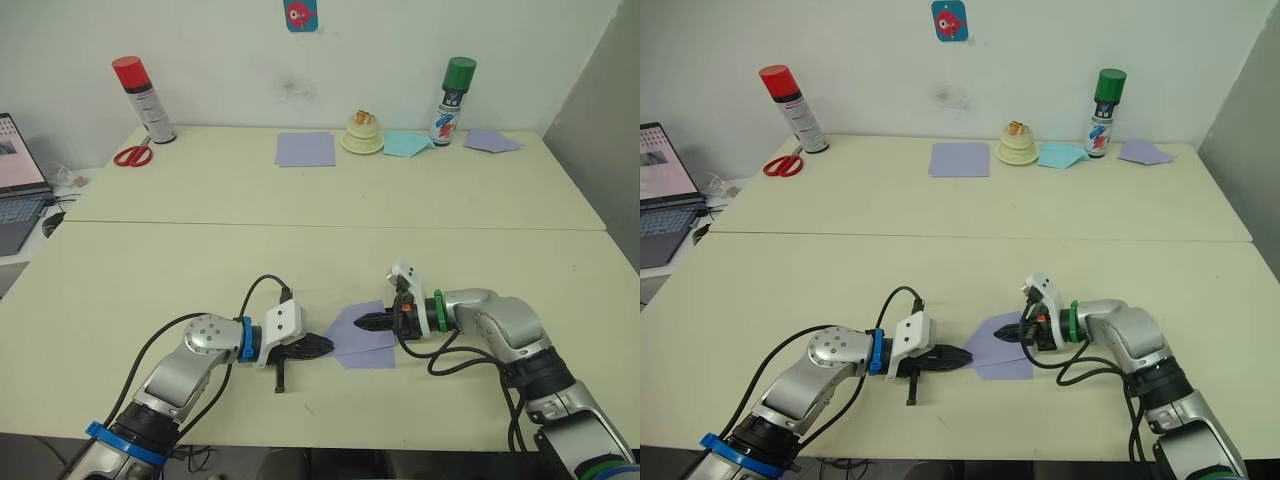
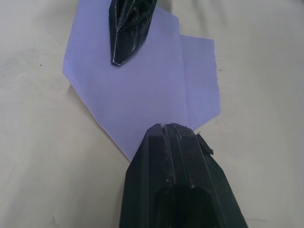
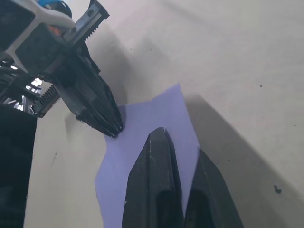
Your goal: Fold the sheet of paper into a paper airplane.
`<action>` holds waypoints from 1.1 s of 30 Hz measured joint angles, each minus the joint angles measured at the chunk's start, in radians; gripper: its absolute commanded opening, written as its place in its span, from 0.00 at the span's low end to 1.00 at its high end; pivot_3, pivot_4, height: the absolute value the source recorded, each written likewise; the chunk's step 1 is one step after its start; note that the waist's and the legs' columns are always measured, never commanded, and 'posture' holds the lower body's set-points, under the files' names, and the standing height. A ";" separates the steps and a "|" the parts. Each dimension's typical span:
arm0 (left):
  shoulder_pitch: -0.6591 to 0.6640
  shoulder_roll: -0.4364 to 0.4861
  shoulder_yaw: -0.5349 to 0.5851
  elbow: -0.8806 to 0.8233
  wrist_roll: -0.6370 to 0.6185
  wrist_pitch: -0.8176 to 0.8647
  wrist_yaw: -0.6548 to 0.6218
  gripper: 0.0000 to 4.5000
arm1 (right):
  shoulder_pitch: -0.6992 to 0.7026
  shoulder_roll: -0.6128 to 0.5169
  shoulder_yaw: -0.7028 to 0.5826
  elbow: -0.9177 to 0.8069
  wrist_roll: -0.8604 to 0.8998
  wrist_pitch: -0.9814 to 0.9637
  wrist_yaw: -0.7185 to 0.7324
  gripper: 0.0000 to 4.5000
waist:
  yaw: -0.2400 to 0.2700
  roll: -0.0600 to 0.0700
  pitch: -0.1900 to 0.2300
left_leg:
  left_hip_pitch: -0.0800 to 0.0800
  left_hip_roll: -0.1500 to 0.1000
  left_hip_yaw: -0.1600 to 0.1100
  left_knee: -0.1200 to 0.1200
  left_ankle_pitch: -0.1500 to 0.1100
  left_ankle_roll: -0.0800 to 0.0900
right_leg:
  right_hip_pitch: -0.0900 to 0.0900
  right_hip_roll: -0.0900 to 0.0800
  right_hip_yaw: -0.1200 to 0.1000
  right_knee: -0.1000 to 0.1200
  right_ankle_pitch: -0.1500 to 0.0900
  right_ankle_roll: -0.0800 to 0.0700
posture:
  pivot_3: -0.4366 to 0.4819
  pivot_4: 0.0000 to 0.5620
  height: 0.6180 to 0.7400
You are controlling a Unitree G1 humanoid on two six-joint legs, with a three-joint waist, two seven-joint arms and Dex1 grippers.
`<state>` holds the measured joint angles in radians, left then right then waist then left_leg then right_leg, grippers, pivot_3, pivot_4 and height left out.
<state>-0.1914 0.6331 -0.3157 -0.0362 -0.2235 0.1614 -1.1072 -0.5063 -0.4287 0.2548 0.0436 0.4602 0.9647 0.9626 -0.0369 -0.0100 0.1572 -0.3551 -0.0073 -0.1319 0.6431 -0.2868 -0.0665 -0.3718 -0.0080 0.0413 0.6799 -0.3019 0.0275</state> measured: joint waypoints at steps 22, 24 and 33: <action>0.001 0.010 0.002 0.007 0.000 -0.018 -0.010 0.00 | -0.152 0.058 -0.001 0.173 0.033 0.161 -0.018 0.38 | -0.011 0.001 0.001 | 0.000 0.000 0.000 -0.001 0.000 0.000 | -0.001 0.000 0.000 0.000 -0.002 0.003 | 0.48 0.27 1.00; 0.001 0.010 0.002 0.007 0.000 -0.018 -0.012 0.00 | -0.155 0.058 0.000 0.181 0.033 0.160 -0.011 0.35 | -0.012 0.001 0.001 | 0.000 0.000 0.000 -0.001 0.000 0.000 | -0.001 0.000 0.000 0.000 -0.002 0.003 | 0.48 0.27 1.00; 0.013 0.013 0.008 0.007 0.000 -0.027 -0.013 0.00 | -0.172 0.073 0.002 0.196 0.032 0.154 -0.008 0.01 | -0.016 0.002 -0.001 | 0.001 0.000 0.000 -0.001 0.000 0.000 | 0.000 0.000 0.001 0.000 -0.002 0.004 | 0.48 0.27 1.00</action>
<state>-0.1784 0.6462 -0.3080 -0.0295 -0.2233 0.1348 -1.1204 -0.6782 -0.3557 0.2571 0.2397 0.4921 1.1183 0.9549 -0.0534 -0.0083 0.1565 -0.3541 -0.0070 -0.1318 0.6418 -0.2868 -0.0664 -0.3720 -0.0080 0.0419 0.6799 -0.3041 0.0314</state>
